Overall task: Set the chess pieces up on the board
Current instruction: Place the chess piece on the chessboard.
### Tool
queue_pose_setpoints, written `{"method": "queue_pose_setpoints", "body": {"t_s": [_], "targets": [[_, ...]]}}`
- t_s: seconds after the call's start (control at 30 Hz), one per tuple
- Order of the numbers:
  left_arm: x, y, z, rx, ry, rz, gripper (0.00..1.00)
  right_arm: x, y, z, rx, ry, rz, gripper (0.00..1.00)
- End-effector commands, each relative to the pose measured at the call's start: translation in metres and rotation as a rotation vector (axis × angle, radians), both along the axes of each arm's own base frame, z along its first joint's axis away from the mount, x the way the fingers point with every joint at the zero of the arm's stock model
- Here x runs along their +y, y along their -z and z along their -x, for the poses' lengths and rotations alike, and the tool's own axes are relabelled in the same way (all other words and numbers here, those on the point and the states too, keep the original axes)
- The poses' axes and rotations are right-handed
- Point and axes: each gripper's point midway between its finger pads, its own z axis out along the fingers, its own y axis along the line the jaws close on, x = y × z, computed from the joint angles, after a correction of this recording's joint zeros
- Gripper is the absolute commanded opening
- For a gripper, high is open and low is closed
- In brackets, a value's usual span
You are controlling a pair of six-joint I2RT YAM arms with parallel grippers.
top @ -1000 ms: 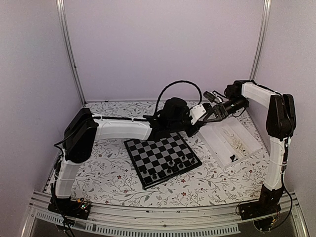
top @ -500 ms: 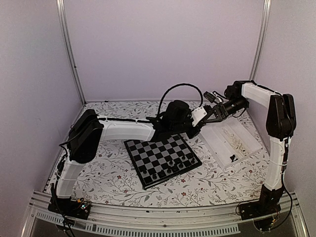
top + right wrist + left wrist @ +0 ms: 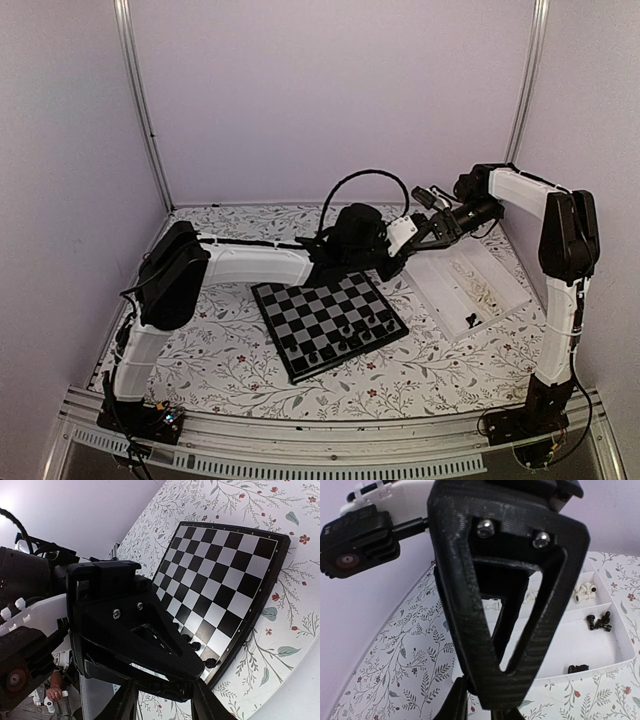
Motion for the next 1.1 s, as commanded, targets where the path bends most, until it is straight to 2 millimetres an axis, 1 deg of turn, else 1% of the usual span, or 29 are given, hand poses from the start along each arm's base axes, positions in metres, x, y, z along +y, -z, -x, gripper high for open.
{"method": "queue_pose_setpoints", "body": {"t_s": [0.0, 0.13, 0.37, 0.47, 0.5, 0.57, 0.63, 0.7, 0.73, 0.77, 0.8, 0.87, 0.93, 1.07], "targets": [[0.002, -0.034, 0.008, -0.009, 0.028, 0.08, 0.1, 0.003, -0.024, 0.005, -0.074, -0.016, -0.012, 0.47], [0.009, -0.038, 0.012, 0.001, 0.025, 0.086, 0.1, 0.001, -0.027, -0.001, -0.112, -0.009, 0.021, 0.53], [0.027, -0.049, 0.019, 0.016, -0.002, 0.089, 0.1, -0.003, -0.023, -0.01, -0.116, 0.01, 0.029, 0.55], [0.037, -0.047, 0.025, 0.051, -0.012, 0.063, 0.1, -0.006, -0.025, -0.015, -0.141, 0.018, 0.033, 0.56], [0.045, -0.043, 0.024, 0.064, -0.042, 0.041, 0.1, -0.007, -0.025, -0.016, -0.149, 0.023, 0.035, 0.57], [0.059, -0.032, 0.03, 0.107, -0.063, -0.003, 0.1, -0.011, -0.024, -0.021, -0.174, 0.035, 0.038, 0.58], [0.076, -0.018, 0.041, 0.163, -0.074, -0.054, 0.1, -0.013, -0.022, -0.025, -0.21, 0.047, 0.05, 0.59], [0.094, 0.002, 0.055, 0.237, -0.071, -0.123, 0.1, -0.015, -0.017, -0.028, -0.246, 0.062, 0.071, 0.61], [0.103, 0.015, 0.066, 0.288, -0.053, -0.166, 0.11, -0.016, -0.012, -0.03, -0.261, 0.07, 0.078, 0.68], [0.111, 0.024, 0.074, 0.329, -0.041, -0.196, 0.11, -0.017, -0.009, -0.032, -0.275, 0.084, 0.091, 0.95], [0.118, 0.031, 0.081, 0.366, -0.039, -0.223, 0.11, -0.018, -0.004, -0.037, -0.301, 0.099, 0.101, 0.99], [0.133, 0.05, 0.093, 0.431, -0.04, -0.293, 0.11, -0.02, 0.001, -0.039, -0.316, 0.123, 0.118, 0.99], [0.144, 0.064, 0.102, 0.478, -0.037, -0.342, 0.11, -0.022, 0.006, -0.04, -0.328, 0.132, 0.13, 0.99], [0.158, 0.081, 0.111, 0.53, -0.043, -0.396, 0.11, -0.023, 0.013, -0.04, -0.333, 0.141, 0.14, 0.99]]}}
